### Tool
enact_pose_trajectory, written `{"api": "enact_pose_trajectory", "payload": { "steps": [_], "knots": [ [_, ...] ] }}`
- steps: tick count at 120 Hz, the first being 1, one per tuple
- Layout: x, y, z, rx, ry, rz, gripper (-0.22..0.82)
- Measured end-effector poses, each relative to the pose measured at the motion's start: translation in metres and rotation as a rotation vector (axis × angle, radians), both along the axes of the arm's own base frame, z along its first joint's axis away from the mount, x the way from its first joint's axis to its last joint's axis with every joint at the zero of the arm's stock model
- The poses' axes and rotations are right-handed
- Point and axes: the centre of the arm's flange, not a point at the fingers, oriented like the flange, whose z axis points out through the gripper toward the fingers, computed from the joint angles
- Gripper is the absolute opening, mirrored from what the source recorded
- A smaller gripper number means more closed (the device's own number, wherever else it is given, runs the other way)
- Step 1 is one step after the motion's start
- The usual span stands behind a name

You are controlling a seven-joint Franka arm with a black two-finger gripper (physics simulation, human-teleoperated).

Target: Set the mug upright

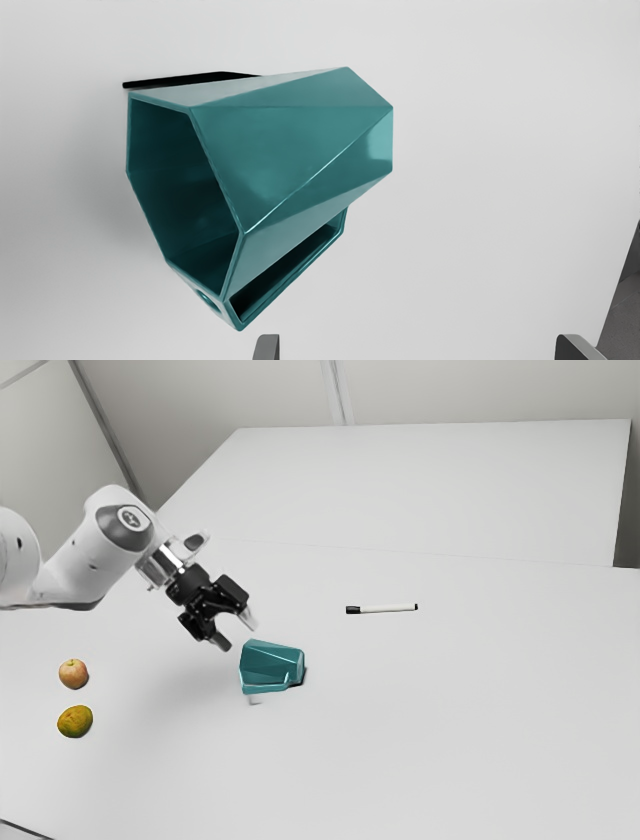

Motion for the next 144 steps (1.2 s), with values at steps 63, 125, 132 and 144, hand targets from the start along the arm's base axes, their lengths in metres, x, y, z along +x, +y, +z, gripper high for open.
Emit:
{"api": "enact_pose_trajectory", "payload": {
  "steps": [63, 125, 132, 144],
  "knots": [
    [0.023, 0.019, -0.059, 0.004, -0.100, -0.010, 0.60],
    [0.013, 0.001, -0.071, -0.060, -0.130, -0.036, 0.49],
    [0.012, -0.004, -0.071, -0.068, -0.132, -0.042, 0.46],
    [0.008, -0.011, -0.068, -0.083, -0.139, -0.044, 0.37]
  ]
}}
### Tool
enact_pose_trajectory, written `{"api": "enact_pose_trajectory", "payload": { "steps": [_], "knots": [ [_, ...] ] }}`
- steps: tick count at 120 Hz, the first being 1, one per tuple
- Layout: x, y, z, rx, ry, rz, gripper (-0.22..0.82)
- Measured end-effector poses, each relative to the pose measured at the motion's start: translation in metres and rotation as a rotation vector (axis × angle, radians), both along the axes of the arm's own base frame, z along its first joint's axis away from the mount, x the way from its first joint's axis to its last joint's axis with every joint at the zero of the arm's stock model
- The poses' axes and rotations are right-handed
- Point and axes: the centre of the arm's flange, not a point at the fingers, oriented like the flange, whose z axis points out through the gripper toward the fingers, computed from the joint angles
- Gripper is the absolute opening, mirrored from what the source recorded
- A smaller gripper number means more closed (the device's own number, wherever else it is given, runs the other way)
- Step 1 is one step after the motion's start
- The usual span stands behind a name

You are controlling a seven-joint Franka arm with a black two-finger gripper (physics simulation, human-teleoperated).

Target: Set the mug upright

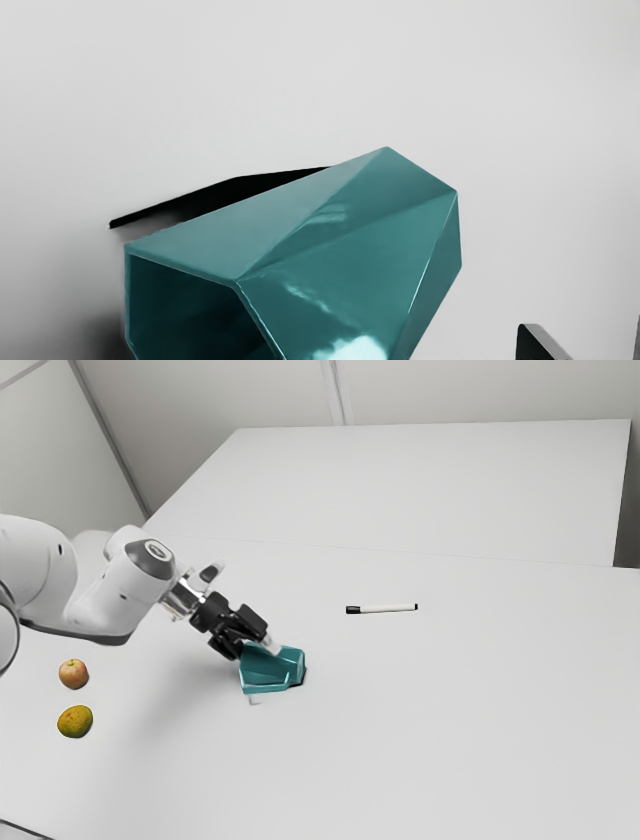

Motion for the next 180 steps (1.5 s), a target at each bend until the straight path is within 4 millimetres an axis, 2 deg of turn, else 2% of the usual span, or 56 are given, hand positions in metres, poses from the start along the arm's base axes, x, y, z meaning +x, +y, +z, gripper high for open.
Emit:
{"api": "enact_pose_trajectory", "payload": {
  "steps": [15, 37, 54, 68, 106, 128, 149, 165, 180],
  "knots": [
    [0.000, -0.007, 0.013, -0.009, -0.023, -0.008, 0.27],
    [0.002, -0.026, 0.024, -0.017, -0.034, -0.032, 0.19],
    [0.002, -0.032, 0.026, -0.018, -0.026, -0.038, 0.00],
    [0.003, -0.032, 0.028, -0.009, -0.024, -0.041, -0.09],
    [0.002, -0.030, 0.043, 0.022, -0.032, -0.052, -0.16],
    [-0.002, -0.028, 0.075, 0.173, -0.092, -0.138, -0.18],
    [-0.002, -0.058, 0.100, 0.474, -0.194, -0.376, -0.18],
    [-0.002, -0.088, 0.101, 0.699, -0.251, -0.567, -0.18],
    [-0.012, -0.121, 0.093, 0.791, -0.271, -0.674, -0.18]
  ]
}}
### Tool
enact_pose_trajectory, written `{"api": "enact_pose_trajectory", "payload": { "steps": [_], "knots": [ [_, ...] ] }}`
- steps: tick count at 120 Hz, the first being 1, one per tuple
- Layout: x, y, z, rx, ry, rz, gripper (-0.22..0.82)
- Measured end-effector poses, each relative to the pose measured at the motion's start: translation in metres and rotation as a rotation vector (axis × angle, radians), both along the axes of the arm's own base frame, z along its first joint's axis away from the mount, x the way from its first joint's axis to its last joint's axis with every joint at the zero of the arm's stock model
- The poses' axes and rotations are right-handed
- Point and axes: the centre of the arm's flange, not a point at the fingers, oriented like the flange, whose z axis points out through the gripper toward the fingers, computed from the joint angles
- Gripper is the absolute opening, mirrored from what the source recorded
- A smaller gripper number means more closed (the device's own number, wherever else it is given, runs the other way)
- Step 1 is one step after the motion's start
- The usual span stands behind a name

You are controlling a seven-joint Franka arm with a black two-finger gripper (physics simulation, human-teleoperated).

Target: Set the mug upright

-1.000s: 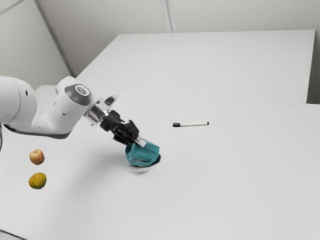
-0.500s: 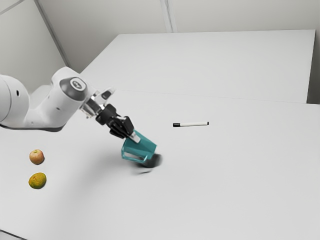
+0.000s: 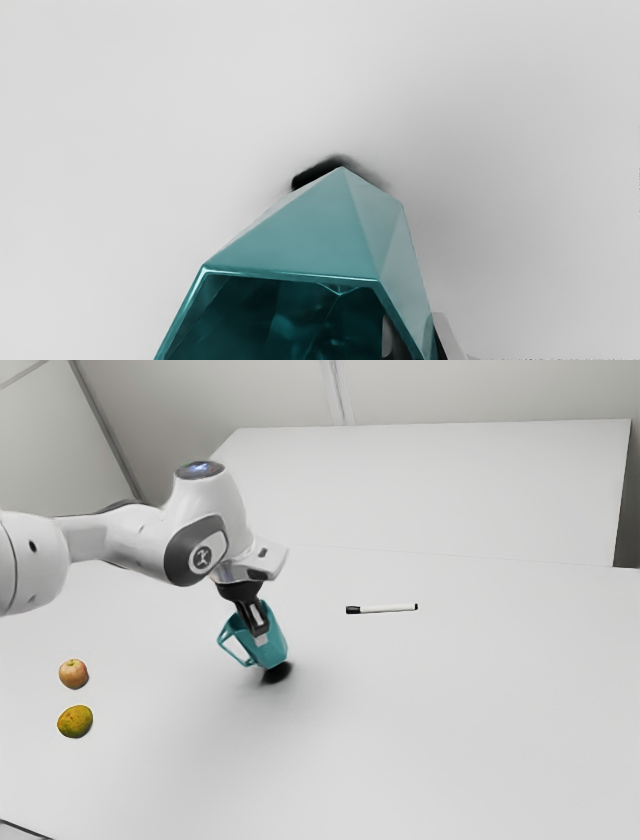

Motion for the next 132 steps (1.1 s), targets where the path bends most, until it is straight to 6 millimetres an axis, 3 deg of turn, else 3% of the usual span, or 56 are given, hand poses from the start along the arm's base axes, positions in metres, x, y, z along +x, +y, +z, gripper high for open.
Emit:
{"api": "enact_pose_trajectory", "payload": {
  "steps": [17, 29, 66, 91, 109, 132],
  "knots": [
    [-0.025, -0.035, -0.011, 0.056, 0.007, -0.071, -0.18],
    [-0.031, -0.045, -0.015, 0.104, -0.008, -0.097, -0.18],
    [-0.015, -0.011, -0.038, 0.173, -0.048, 0.004, -0.18],
    [-0.015, 0.010, -0.045, 0.180, -0.048, 0.095, -0.18],
    [-0.016, 0.007, -0.047, 0.181, -0.050, 0.127, -0.18],
    [-0.020, -0.014, -0.049, 0.182, -0.054, 0.124, -0.18]
  ]
}}
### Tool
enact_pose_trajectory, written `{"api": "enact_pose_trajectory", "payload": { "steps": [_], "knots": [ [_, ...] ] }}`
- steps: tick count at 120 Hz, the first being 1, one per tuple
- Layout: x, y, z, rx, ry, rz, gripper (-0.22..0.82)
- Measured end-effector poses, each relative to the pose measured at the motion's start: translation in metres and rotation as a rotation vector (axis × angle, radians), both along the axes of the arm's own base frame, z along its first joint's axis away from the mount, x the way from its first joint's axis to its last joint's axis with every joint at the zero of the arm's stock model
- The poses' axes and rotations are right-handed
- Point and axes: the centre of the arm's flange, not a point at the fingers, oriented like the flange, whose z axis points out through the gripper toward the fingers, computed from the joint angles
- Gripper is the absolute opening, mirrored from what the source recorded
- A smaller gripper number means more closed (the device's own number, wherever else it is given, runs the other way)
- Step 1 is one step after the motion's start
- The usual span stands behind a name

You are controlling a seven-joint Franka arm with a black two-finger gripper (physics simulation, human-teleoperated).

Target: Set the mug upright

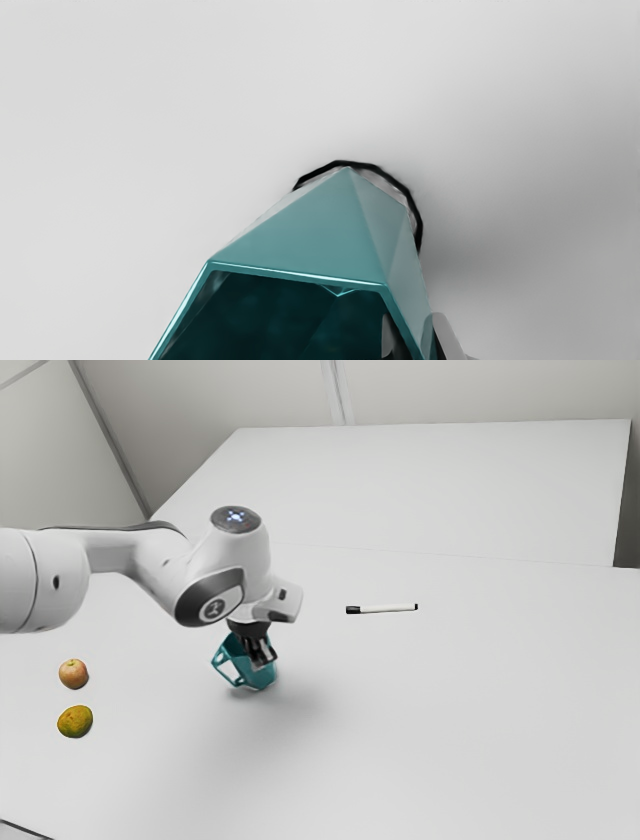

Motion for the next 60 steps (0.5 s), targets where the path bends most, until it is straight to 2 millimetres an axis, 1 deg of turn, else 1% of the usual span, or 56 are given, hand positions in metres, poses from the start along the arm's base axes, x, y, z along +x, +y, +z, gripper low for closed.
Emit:
{"api": "enact_pose_trajectory", "payload": {
  "steps": [21, 30, 40, 44, 53, 60],
  "knots": [
    [-0.004, -0.018, -0.003, 0.001, -0.001, -0.010, -0.17],
    [-0.004, -0.019, -0.006, 0.002, 0.001, -0.005, -0.17],
    [-0.003, -0.016, -0.008, 0.001, 0.000, 0.010, -0.16],
    [-0.002, -0.014, -0.008, -0.001, 0.001, 0.018, -0.12],
    [-0.001, -0.008, -0.008, -0.008, 0.002, 0.039, 0.02],
    [0.000, -0.004, -0.008, -0.012, 0.003, 0.052, 0.11]
  ]
}}
